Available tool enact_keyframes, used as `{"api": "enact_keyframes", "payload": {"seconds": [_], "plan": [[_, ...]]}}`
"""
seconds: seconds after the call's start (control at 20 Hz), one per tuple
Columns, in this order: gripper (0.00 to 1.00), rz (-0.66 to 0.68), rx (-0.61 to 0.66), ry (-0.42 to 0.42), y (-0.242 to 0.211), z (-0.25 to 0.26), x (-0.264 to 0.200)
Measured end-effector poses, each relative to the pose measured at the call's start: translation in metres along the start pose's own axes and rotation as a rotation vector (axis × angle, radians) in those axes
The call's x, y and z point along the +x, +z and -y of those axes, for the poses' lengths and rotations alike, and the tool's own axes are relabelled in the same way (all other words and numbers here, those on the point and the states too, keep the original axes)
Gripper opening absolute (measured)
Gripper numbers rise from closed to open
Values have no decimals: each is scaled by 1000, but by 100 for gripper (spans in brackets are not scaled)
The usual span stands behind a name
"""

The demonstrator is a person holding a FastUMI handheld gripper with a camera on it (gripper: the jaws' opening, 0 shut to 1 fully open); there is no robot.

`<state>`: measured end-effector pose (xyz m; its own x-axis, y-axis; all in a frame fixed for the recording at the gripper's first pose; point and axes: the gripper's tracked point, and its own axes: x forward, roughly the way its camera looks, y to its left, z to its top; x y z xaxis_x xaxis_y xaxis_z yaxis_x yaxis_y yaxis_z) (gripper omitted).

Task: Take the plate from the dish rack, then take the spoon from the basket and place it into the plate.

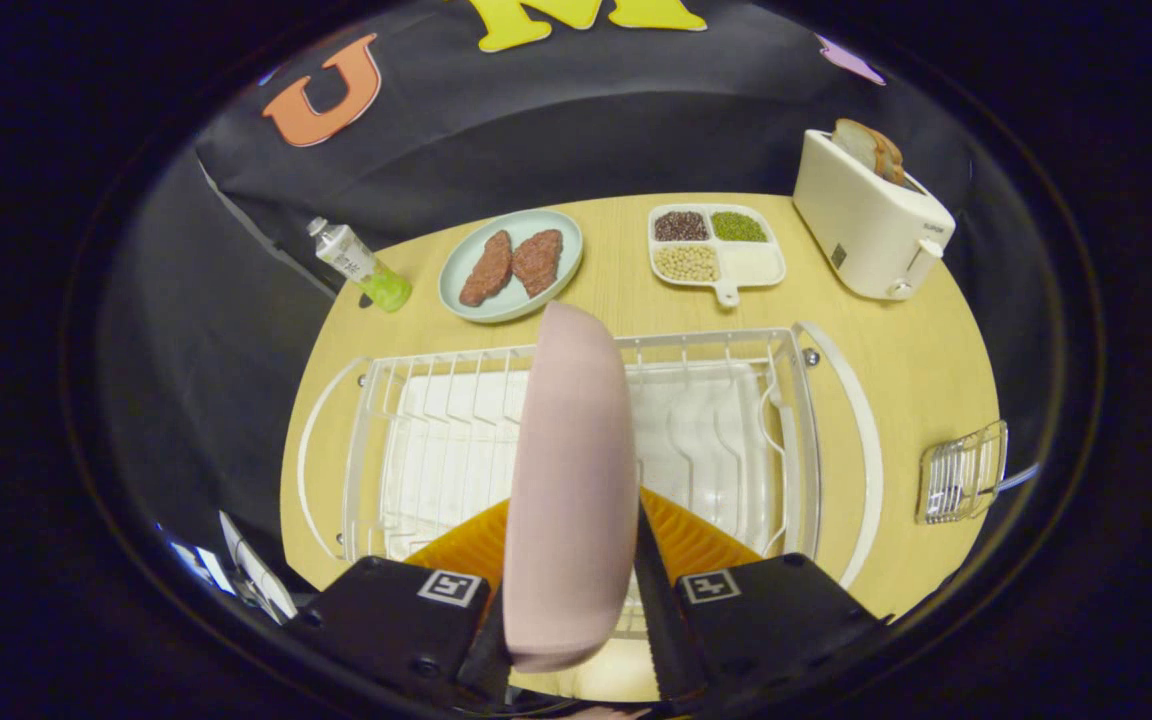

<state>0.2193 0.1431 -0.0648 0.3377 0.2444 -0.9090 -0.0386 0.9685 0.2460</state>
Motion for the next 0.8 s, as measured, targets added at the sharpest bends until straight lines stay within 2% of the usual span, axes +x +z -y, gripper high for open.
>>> {"api": "enact_keyframes", "payload": {"seconds": [0.05, 0.15, 0.45, 0.65, 0.8], "plan": [[49, 1, 3, -22, 0, 2, 1], [45, -2, 6, -57, -2, 4, -2], [40, 34, 48, -170, 4, 6, -19], [39, 64, -2, -291, 14, 7, -26], [38, 85, -44, -350, 18, 2, -31]]}}
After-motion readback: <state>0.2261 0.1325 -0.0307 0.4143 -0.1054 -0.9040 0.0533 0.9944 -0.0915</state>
